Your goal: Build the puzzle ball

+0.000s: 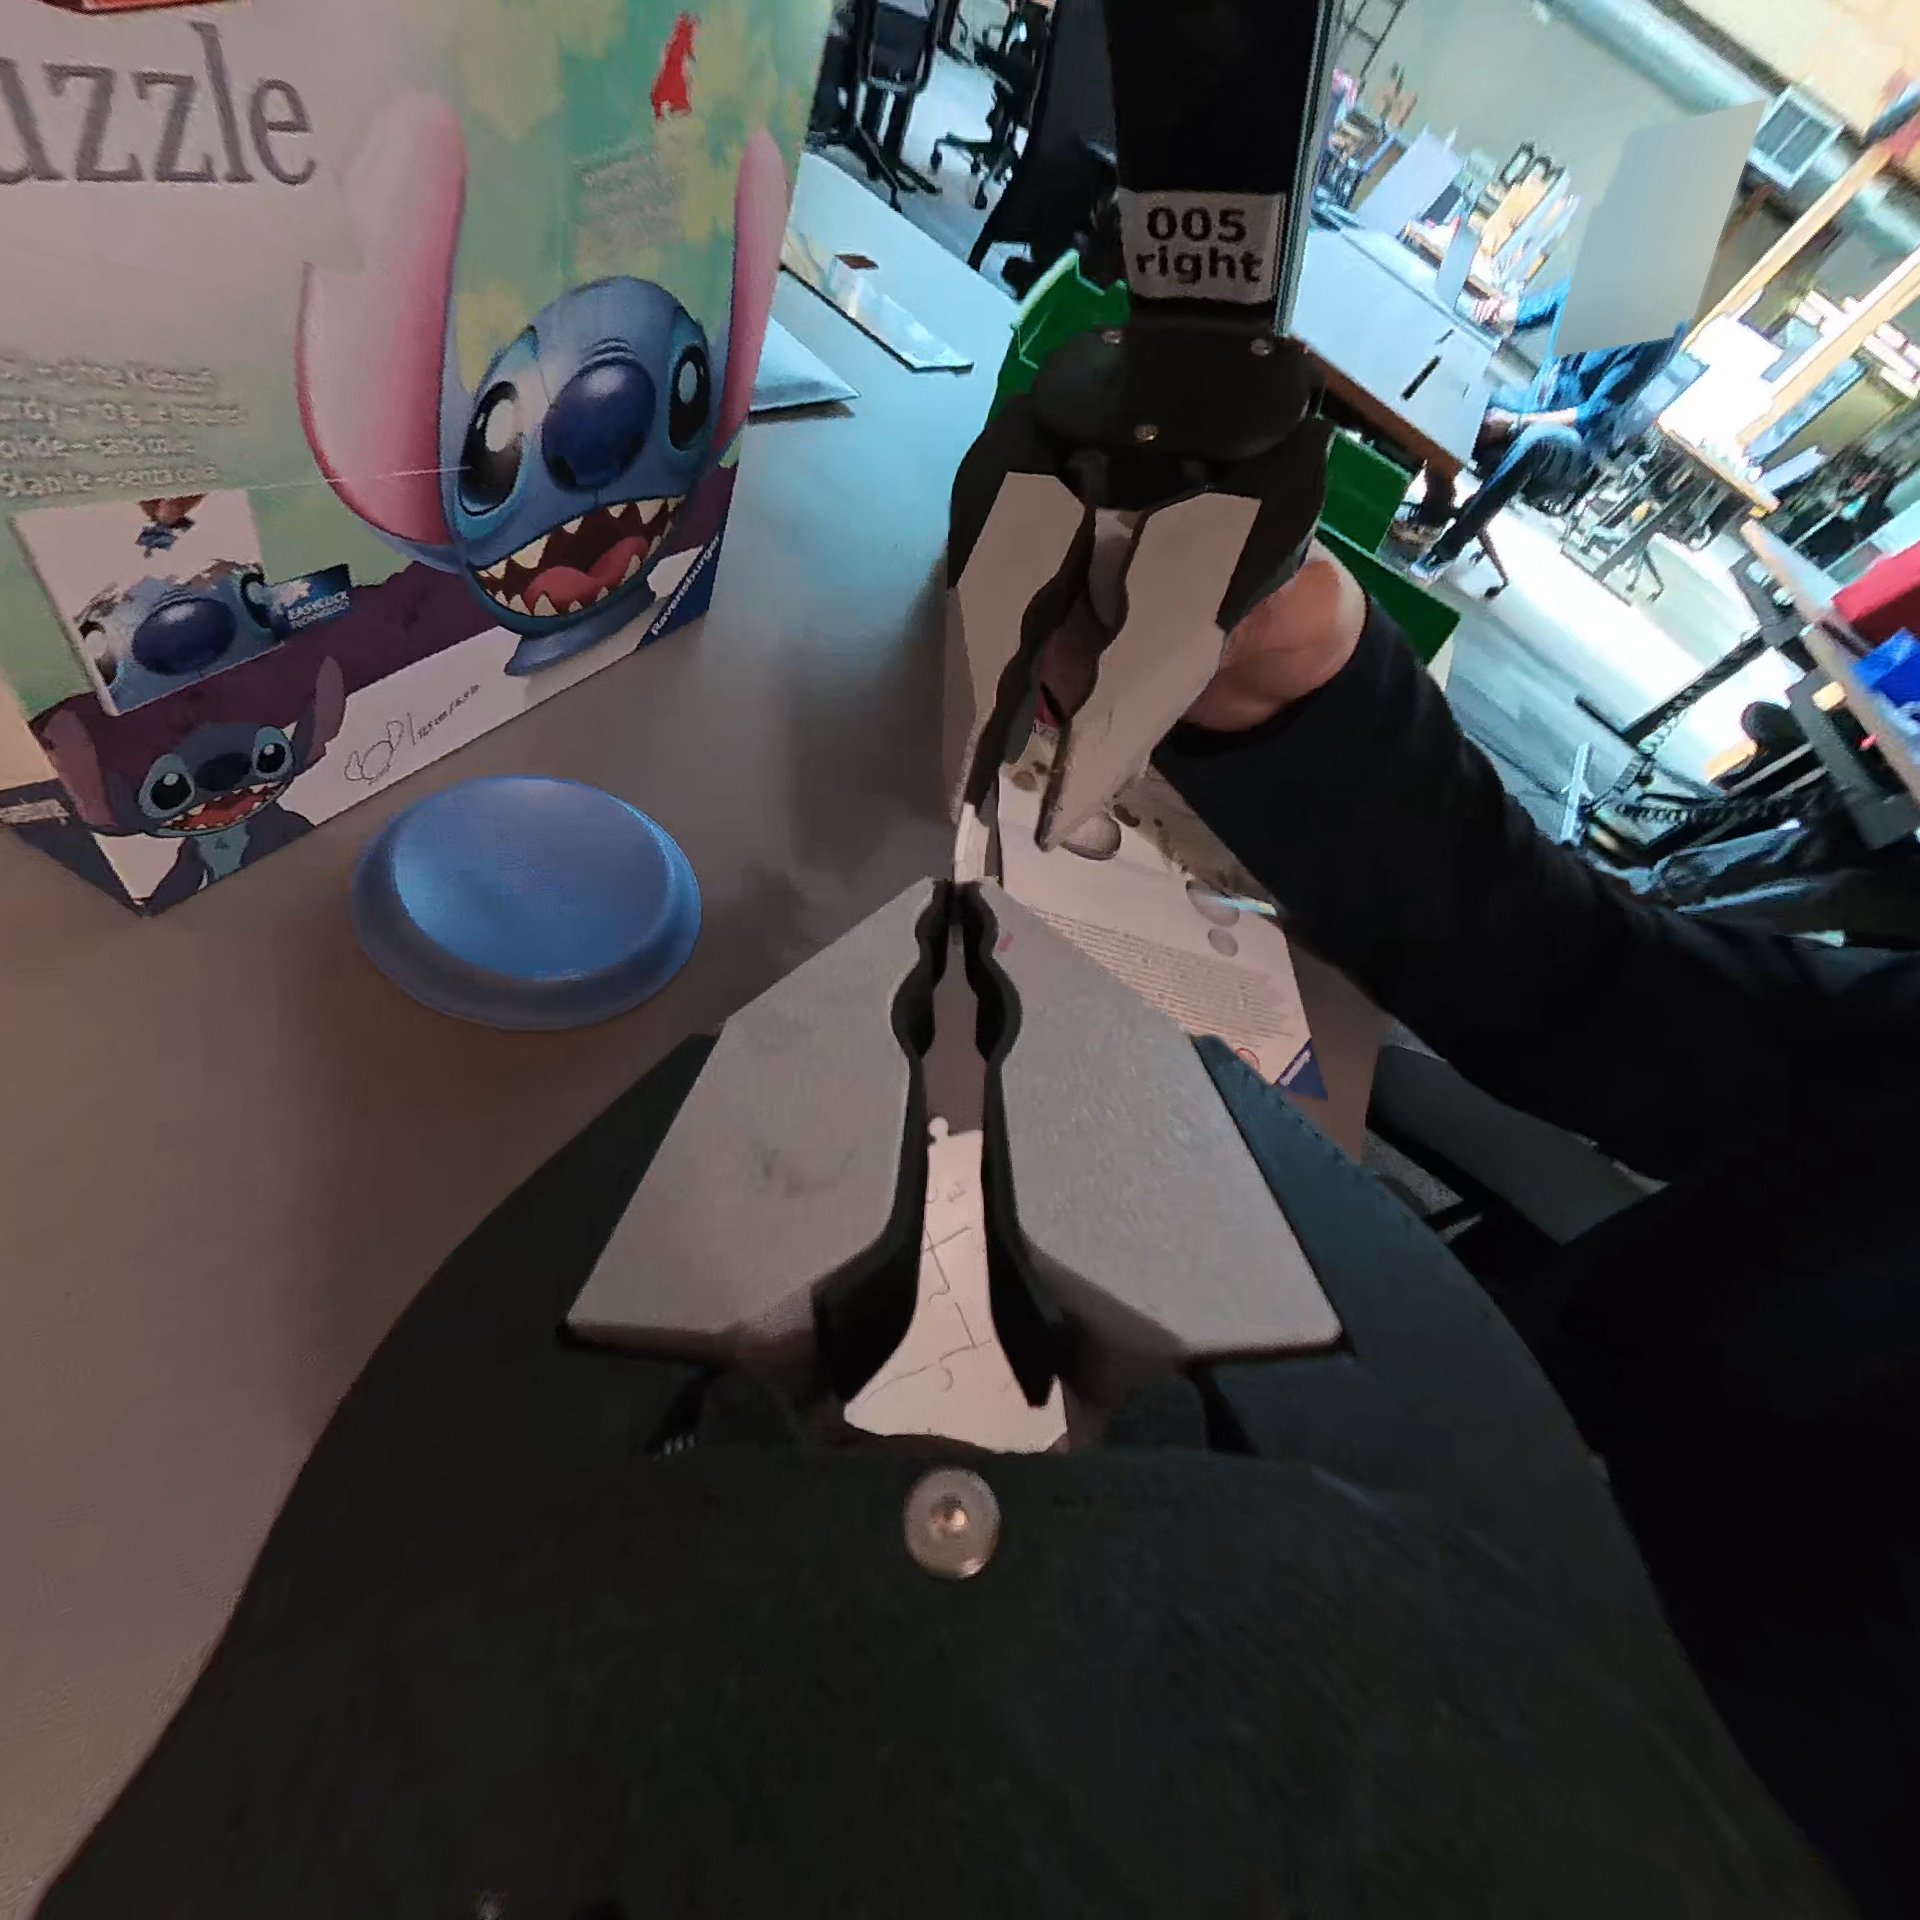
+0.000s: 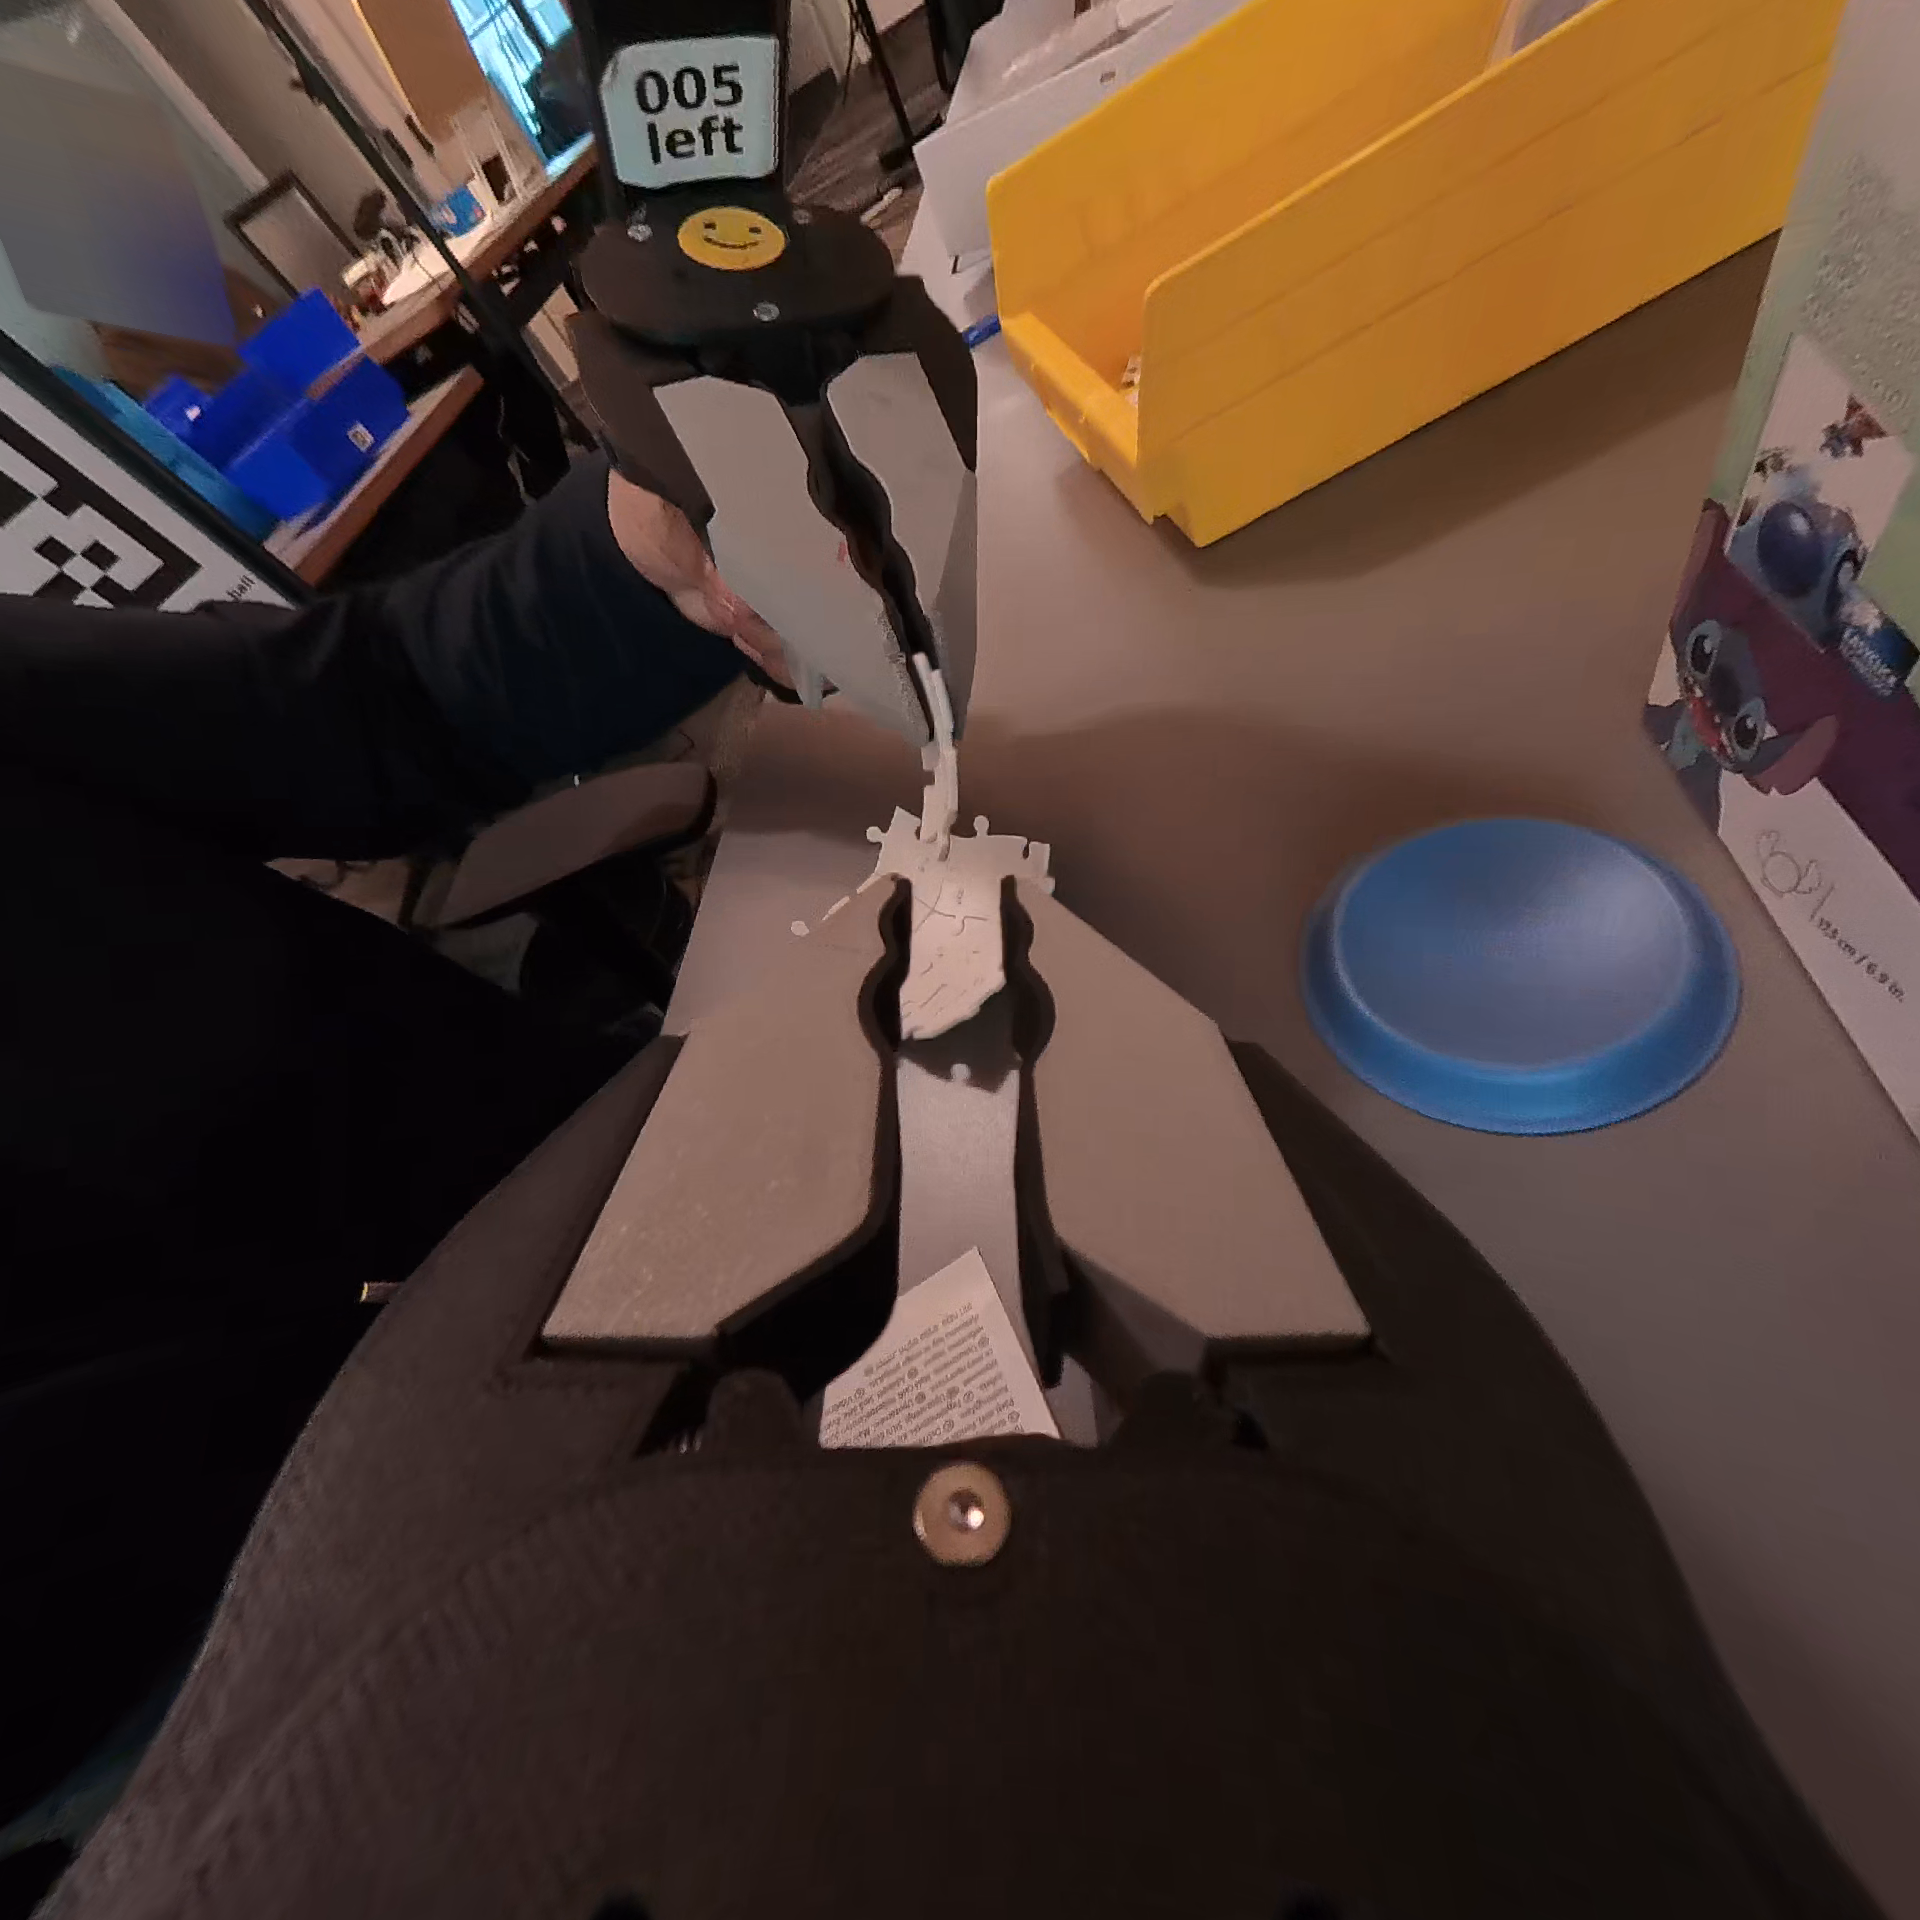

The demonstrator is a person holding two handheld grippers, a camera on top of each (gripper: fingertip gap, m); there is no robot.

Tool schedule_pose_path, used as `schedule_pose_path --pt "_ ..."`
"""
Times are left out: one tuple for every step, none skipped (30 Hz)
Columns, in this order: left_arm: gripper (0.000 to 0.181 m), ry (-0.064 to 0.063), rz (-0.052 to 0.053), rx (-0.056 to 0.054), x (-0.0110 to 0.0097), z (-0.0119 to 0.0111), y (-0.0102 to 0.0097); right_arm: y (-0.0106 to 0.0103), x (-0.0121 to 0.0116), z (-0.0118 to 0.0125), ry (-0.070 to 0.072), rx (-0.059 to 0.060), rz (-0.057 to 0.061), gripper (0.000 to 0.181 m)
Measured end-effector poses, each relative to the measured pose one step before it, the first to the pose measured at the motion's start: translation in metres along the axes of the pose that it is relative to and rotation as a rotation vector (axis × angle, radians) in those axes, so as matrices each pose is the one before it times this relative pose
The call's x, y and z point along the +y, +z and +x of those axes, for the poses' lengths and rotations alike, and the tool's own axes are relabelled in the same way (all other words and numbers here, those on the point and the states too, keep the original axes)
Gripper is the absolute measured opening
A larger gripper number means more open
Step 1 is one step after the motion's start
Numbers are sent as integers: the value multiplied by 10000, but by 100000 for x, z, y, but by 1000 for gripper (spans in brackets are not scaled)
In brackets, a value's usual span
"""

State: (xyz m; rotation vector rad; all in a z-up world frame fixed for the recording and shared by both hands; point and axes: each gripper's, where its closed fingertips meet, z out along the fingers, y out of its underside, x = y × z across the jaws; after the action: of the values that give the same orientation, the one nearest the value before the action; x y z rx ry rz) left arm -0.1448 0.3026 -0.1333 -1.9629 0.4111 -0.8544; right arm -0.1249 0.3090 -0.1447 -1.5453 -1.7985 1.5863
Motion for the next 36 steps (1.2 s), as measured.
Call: schedule_pose_path --pt "0 -119 91 31 49 -14 -51 138 -106 30 -23 29 56 15" --pt "0 -85 53 116 97 151 17 234 -95 -12 -39 14 45 16" --pt "0 -83 73 107 41 140 43 262 -89 -136 -16 -59 43 17" --pt "0 -73 93 48 2 64 43 278 -45 -275 26 -174 19 17" --pt "0 -74 40 25 39 14 54 274 -17 -361 51 -246 25 17" --pt "0 -56 6 39 84 42 66 243 29 -236 69 -190 13 16" --pt "0 -39 14 43 69 68 67 221 78 -77 63 -101 -13 16" --pt "0 -26 5 33 54 67 73 191 77 -53 39 -91 -9 13" --pt "0 -17 -10 15 57 67 63 157 65 -109 32 -126 -14 9" --pt "0 1 7 22 9 89 44 87 41 -35 38 -73 -4 7" --pt "0 5 17 60 -12 152 26 19 38 84 21 16 8 0" --pt "0 -1 4 9 17 64 21 -16 9 36 6 -27 23 0" --pt "0 32 10 -23 1 17 8 -8 10 -18 37 -56 15 0" --pt "0 2 -28 -20 54 -25 14 18 57 20 41 -26 -14 0" --pt "0 -19 -77 -45 124 -81 25 60 120 88 26 28 -62 0" --pt "0 -35 -165 -64 263 -129 30 104 207 142 32 66 -112 0" --pt "0 -41 -280 -82 424 -185 -21 127 259 211 52 110 -137 0" --pt "0 -18 -359 -95 532 -235 -89 126 216 224 62 103 -96 0" --pt "4 47 -396 -170 621 -390 -198 92 129 200 110 62 -42 0" --pt "10 126 -412 -333 637 -665 -329 86 165 251 169 68 -52 0" --pt "15 157 -411 -557 674 -1039 -423 82 221 355 185 111 -81 0" --pt "18 123 -482 -632 854 -1219 -443 117 183 348 171 100 -51 0" --pt "20 26 -573 -467 1069 -1067 -298 148 161 290 179 61 -37 0" --pt "23 -121 -564 -207 1129 -728 -81 164 148 269 168 61 -56 0" --pt "27 -223 -498 16 1062 -421 64 159 116 218 104 67 -44 0" --pt "28 -221 -303 101 784 -280 177 132 71 146 40 46 -31 0" --pt "26 -131 -144 144 555 -156 213 115 42 32 -5 14 -29 0" --pt "26 -98 -94 220 421 2 209 98 33 10 -25 18 -21 0" --pt "26 -170 -3 278 226 120 170 77 38 39 -17 34 -25 0" --pt "27 -229 51 331 95 205 177 89 83 77 19 35 -40 0" --pt "27 -208 13 347 111 226 202 92 93 85 56 10 -35 0" --pt "27 -166 15 244 78 63 214 122 115 80 78 -31 -29 0" --pt "27 -144 24 141 43 -65 244 145 152 82 93 -45 -51 0" --pt "27 -98 -20 118 84 -56 255 141 164 132 91 -23 -63 0" --pt "25 -49 -41 108 113 8 287 137 132 144 84 -9 -47 0" --pt "20 -1 -15 112 60 89 256 110 99 97 85 -20 -32 0"
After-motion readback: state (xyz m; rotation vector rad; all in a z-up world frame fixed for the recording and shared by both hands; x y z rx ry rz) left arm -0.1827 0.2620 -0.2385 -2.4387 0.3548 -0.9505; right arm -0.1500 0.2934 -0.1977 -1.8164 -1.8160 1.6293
